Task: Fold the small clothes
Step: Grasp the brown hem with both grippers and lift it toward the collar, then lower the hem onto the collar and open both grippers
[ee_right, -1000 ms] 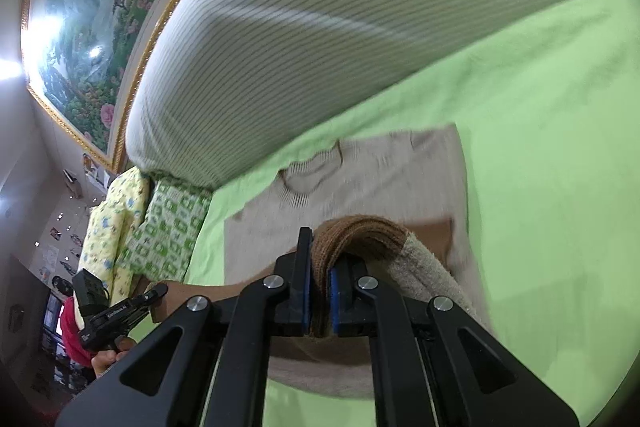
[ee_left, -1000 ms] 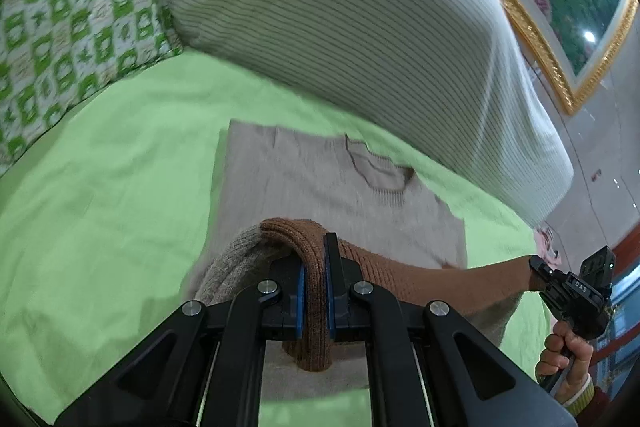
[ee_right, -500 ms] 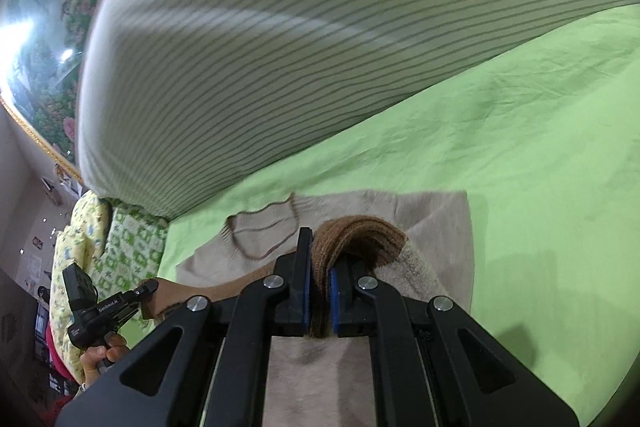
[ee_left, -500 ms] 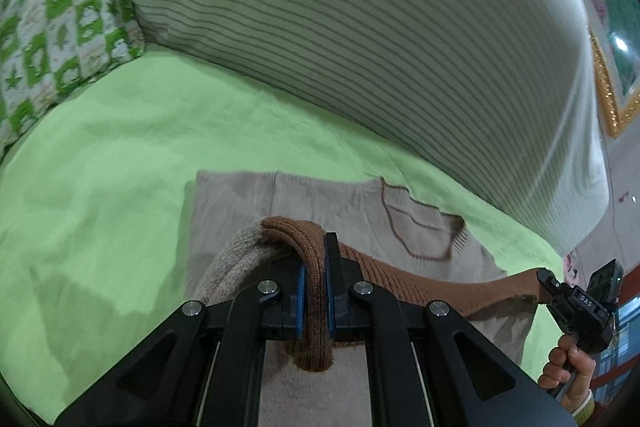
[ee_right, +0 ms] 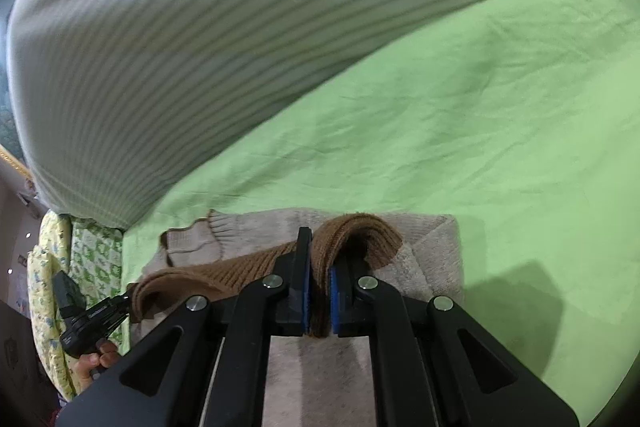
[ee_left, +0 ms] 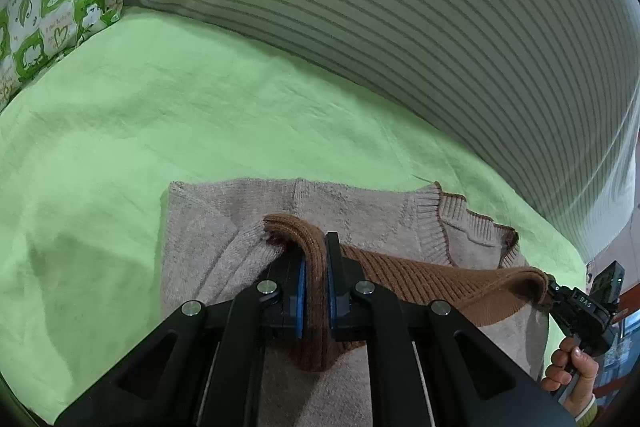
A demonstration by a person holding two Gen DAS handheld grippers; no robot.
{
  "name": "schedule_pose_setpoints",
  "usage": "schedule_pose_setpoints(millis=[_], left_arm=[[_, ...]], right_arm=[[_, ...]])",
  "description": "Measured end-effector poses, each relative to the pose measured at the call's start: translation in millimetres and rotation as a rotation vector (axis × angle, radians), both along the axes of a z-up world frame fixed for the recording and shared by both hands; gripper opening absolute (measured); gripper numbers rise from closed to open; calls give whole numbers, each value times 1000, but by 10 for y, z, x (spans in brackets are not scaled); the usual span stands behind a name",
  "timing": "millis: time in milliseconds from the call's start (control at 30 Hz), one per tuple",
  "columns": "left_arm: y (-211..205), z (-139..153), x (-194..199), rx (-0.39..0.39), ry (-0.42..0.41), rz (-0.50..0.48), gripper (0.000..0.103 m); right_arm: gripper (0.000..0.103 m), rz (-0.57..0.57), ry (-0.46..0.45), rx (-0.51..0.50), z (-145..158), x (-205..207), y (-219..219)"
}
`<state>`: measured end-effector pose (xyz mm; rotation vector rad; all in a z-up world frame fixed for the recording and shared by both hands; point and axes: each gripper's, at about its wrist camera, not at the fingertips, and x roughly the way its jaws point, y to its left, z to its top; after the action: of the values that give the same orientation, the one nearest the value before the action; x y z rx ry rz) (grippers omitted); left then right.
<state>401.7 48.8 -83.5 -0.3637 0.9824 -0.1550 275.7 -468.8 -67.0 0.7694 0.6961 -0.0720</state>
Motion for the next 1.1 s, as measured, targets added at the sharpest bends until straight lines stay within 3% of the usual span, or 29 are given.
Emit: schedule_pose_setpoints(millis=[200,233,300,333,367,433,567,633,733,900,1100], left_arm=[[32,44,14,-5,0,22,14],[58,58,9,-20,8,29,20],[116,102,-26,-51,7,40,24],[136,131,-56,-50,6,44,27],[154,162,-91,-39,3,52,36],[191,247,-182,-10,-17,76,47],[263,434,-405,-24,-65,83,48],[256,528,-547,-77,-82,47,48],[30,541,-723,-88,-58,-70,48],[-580,354,-1051,-67,11,-306,49],[-1052,121,-1172,24,24,-421,49]], right_arm=[[11,-10,6,-1,29,26,23],[14,-13,9,19,37,19,6],[38,-32,7,44,68,-25,-12],[44,-54,-11,43,120,-89,-28],[54,-72,-29,27,177,-152,-39],[58,-90,-48,-2,276,-259,-43],[58,-78,-73,-7,383,-432,-2],[58,-58,-88,-27,434,-520,84],[58,-9,-98,-59,469,-564,276],[58,197,-102,-133,437,-501,830],[31,471,-60,-190,260,-205,1412]])
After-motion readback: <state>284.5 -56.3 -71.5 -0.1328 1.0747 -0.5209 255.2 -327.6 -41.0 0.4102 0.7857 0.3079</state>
